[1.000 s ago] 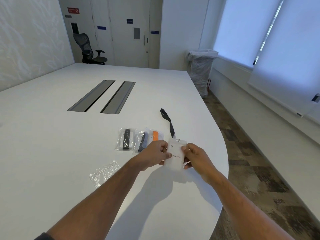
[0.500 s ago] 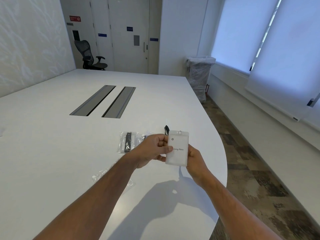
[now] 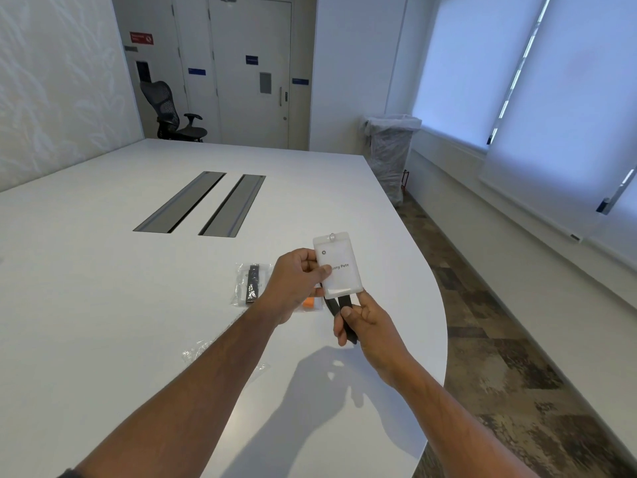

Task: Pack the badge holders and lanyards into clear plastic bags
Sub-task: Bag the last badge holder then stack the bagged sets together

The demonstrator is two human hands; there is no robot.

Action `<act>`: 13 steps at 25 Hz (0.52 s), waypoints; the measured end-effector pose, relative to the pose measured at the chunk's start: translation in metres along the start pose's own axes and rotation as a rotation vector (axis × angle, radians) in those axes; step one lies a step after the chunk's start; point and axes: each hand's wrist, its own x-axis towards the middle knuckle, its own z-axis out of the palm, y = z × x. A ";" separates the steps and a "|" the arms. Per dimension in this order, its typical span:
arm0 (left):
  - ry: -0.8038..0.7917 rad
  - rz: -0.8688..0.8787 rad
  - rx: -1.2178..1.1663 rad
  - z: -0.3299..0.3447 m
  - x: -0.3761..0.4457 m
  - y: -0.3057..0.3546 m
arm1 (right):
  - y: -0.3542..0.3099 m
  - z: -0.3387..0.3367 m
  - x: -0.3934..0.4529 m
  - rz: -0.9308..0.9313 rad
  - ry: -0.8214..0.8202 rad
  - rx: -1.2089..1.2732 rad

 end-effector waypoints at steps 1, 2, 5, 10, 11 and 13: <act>0.010 0.008 0.010 0.000 0.000 -0.001 | -0.001 0.001 -0.001 0.011 0.013 -0.013; 0.018 0.013 0.023 0.000 0.001 -0.001 | -0.003 0.002 -0.003 0.030 0.030 -0.022; 0.025 0.031 0.083 -0.002 0.003 -0.001 | -0.008 0.003 -0.008 0.045 0.058 -0.020; -0.042 0.067 0.181 -0.006 0.002 -0.004 | -0.036 0.001 -0.006 -0.039 0.055 0.047; -0.069 0.067 0.206 -0.007 0.002 -0.005 | -0.042 -0.001 -0.003 -0.071 0.064 0.077; -0.139 0.075 0.236 -0.007 0.000 -0.007 | -0.055 -0.006 0.005 -0.131 0.084 0.110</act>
